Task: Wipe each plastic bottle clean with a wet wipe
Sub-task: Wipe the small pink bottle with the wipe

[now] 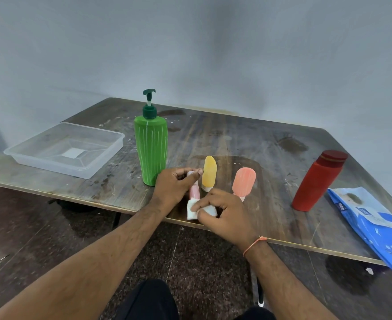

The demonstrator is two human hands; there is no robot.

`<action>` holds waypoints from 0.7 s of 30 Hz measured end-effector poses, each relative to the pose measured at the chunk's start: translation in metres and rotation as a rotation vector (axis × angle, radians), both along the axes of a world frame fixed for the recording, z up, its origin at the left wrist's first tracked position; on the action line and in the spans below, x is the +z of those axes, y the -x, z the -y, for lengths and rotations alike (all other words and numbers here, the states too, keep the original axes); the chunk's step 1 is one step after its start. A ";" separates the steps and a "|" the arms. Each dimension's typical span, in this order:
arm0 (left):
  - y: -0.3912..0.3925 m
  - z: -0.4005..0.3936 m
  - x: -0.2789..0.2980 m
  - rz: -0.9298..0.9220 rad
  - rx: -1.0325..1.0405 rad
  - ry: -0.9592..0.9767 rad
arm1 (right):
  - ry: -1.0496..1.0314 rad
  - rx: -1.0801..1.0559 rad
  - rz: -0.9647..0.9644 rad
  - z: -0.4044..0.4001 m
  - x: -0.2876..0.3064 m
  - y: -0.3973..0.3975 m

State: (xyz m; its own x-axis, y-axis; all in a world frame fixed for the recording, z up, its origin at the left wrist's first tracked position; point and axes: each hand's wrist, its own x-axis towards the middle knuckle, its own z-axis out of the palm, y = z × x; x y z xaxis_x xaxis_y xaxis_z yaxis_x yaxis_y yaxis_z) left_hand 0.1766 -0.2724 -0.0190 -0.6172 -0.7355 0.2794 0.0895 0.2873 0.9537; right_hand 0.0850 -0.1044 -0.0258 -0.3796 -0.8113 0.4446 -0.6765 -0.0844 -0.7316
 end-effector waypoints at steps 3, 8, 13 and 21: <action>0.001 -0.001 -0.001 -0.005 0.024 0.008 | 0.003 -0.012 0.006 -0.002 -0.002 0.000; 0.002 0.001 -0.001 0.005 0.011 0.042 | 0.044 -0.076 0.016 0.005 0.003 0.002; 0.003 0.001 -0.003 0.022 0.014 0.027 | 0.019 -0.037 0.014 -0.001 0.001 0.001; 0.003 0.004 -0.005 0.024 0.030 0.047 | 0.048 -0.071 0.033 0.004 0.000 0.002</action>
State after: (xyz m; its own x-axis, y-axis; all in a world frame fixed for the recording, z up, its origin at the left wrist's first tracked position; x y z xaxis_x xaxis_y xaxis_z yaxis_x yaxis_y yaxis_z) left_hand 0.1734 -0.2764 -0.0242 -0.6018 -0.7403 0.2996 0.0568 0.3344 0.9407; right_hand 0.0830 -0.1084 -0.0263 -0.4501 -0.7601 0.4687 -0.6580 -0.0726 -0.7496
